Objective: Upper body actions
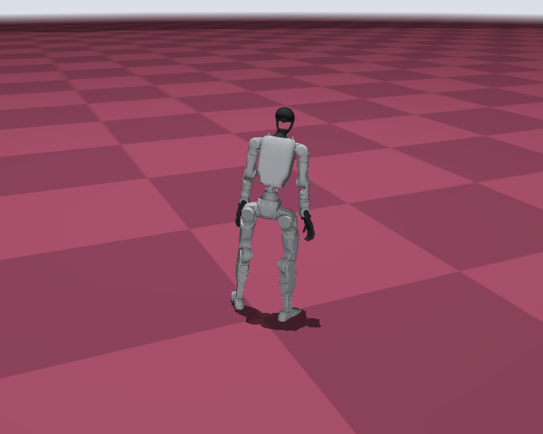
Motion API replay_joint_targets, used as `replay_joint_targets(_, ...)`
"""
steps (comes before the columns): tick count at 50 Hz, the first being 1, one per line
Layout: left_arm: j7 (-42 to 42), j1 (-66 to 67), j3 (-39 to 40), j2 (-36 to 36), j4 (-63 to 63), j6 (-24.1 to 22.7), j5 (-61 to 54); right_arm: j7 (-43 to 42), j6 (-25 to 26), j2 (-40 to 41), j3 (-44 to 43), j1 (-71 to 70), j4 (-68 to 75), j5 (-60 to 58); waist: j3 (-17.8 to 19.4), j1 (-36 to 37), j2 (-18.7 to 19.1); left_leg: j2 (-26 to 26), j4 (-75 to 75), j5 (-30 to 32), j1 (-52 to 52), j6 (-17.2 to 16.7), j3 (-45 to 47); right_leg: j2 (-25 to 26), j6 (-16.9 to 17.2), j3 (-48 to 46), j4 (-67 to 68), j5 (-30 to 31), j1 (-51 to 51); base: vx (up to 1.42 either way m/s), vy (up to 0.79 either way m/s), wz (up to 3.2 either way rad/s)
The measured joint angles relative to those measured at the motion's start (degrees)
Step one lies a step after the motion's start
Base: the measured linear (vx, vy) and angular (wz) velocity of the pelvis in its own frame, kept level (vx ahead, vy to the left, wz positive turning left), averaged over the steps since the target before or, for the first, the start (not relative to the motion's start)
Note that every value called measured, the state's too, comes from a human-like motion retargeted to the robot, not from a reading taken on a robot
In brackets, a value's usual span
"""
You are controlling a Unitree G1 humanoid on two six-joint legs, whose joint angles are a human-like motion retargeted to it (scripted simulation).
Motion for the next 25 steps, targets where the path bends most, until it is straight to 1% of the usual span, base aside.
replay_joint_targets(3, 4.9, 7.0, 2.4, -1.6, 7.0, -4.1, -3.3, -1.6, 1.2, 0.8, -2.6, 7.7, 5.3, 7.3, -2.9, -0.4, -0.5, -2.7, -7.3, 2.3, 6.3, 0.5, 0.5, 1.9, -0.5, -0.8, -5.9, 1.9, 5.6, 0.51, -0.07, -0.03)
replay_joint_targets(5, 5.8, 11.1, 4.7, -1.9, 11.5, -3.8, -3.1, 0.1, 1.6, -0.1, -4.3, 12.2, 8.1, 9.7, -5.9, -1.4, -0.2, -3.5, -9.8, 3.0, 8.1, 0.6, 0.4, 2.8, -0.6, -1.3, -7.0, 1.8, 7.0, 0.48, 0.03, 0.04)
replay_joint_targets(7, 5.1, 12.6, 6.6, -1.8, 14.7, -0.7, -1.8, 3.1, 3.4, -0.9, -6.4, 13.8, 9.5, 10.0, -7.0, -2.4, 0.1, -3.1, -9.4, 2.5, 7.7, 0.4, 0.3, 2.3, -0.5, -1.3, -5.3, 0.8, 5.9, 0.12, 0.02, 0.03)
replay_joint_targets(8, 4.8, 12.9, 7.1, -1.9, 15.2, 1.5, -1.2, 4.7, 4.6, -1.1, -7.3, 13.8, 9.8, 10.2, -6.7, -2.7, 0.2, -2.6, -8.5, 2.3, 7.1, 0.2, 0.1, 2.1, -0.4, -1.3, -4.6, 0.6, 5.5, 0.00, 0.00, 0.00)
replay_joint_targets(10, 5.1, 14.0, 6.8, -1.8, 15.4, 4.0, -1.2, 6.8, 5.2, -1.3, -8.1, 13.8, 9.5, 11.3, -5.0, -2.8, 0.3, -2.3, -7.5, 1.7, 7.8, 0.4, 0.0, 2.5, -0.8, -1.4, -4.2, 0.3, 6.4, -0.06, -0.03, -0.07)
replay_joint_targets(12, 4.8, 14.4, 6.1, -1.0, 15.4, 2.9, -1.5, 6.7, 3.3, -1.7, -7.1, 13.3, 8.7, 12.1, -3.7, -2.6, 0.1, -2.4, -7.3, 1.3, 9.1, 0.7, 0.8, 2.8, -1.0, -0.7, -4.2, 0.3, 7.3, 0.00, -0.02, -0.30)
replay_joint_targets(13, 4.4, 14.5, 6.0, -0.5, 15.4, 2.1, -0.9, 6.3, 2.5, -1.8, -6.3, 12.9, 8.2, 11.9, -3.8, -2.6, 0.1, -2.3, -7.3, 1.0, 9.4, 0.6, 1.2, 2.8, -0.9, -0.3, -4.2, 0.3, 7.3, 0.06, 0.02, -0.28)
replay_joint_targets(15, 3.6, 14.2, 6.4, 0.3, 14.6, 2.2, 1.4, 5.9, 2.6, -1.9, -4.7, 11.7, 7.3, 10.0, -4.6, -3.0, 0.1, -2.3, -7.2, 0.7, 9.4, 0.6, 1.5, 2.8, -1.0, 0.0, -4.0, 0.2, 6.9, 0.09, 0.04, -0.14)
replay_joint_targets(17, 3.0, 13.3, 6.5, 0.9, 13.1, 3.1, 3.0, 7.5, 3.5, -1.7, -3.3, 9.8, 5.8, 7.2, -4.9, -2.8, -0.1, -2.4, -6.5, 0.3, 9.2, 0.6, 1.7, 2.6, -1.2, 0.4, -3.4, 0.0, 6.4, 0.03, 0.02, -0.05)
replay_joint_targets(20, 3.2, 10.1, 4.9, 2.0, 10.6, 2.7, 2.3, 11.0, 3.0, -1.2, -0.3, 6.0, 2.3, 4.9, -3.4, -2.2, -0.5, -2.1, -4.4, -0.6, 8.4, 0.6, 1.9, 2.0, -1.6, 0.9, -1.2, -0.9, 5.3, -0.07, 0.04, -0.04)
replay_joint_targets(23, 2.6, 4.1, 3.7, 3.0, 8.5, 2.5, 1.4, 12.7, 1.4, -1.1, 3.1, 0.1, -2.9, 3.8, -1.6, -2.5, -0.3, 0.2, 2.5, -3.4, 3.7, 0.3, 1.3, 1.3, -2.3, 1.4, 4.7, -3.6, 0.9, -0.23, 0.08, 0.01)
replay_joint_targets(25, 2.3, -0.8, 2.9, 3.9, 7.2, 1.8, 1.9, 13.4, 0.4, -1.0, 4.2, -4.1, -7.3, 2.5, -0.9, -2.0, 0.5, 3.8, 11.9, -7.0, -3.0, -0.2, 0.2, 0.6, -2.6, 2.2, 11.5, -6.8, -4.6, -0.34, 0.05, 0.04)
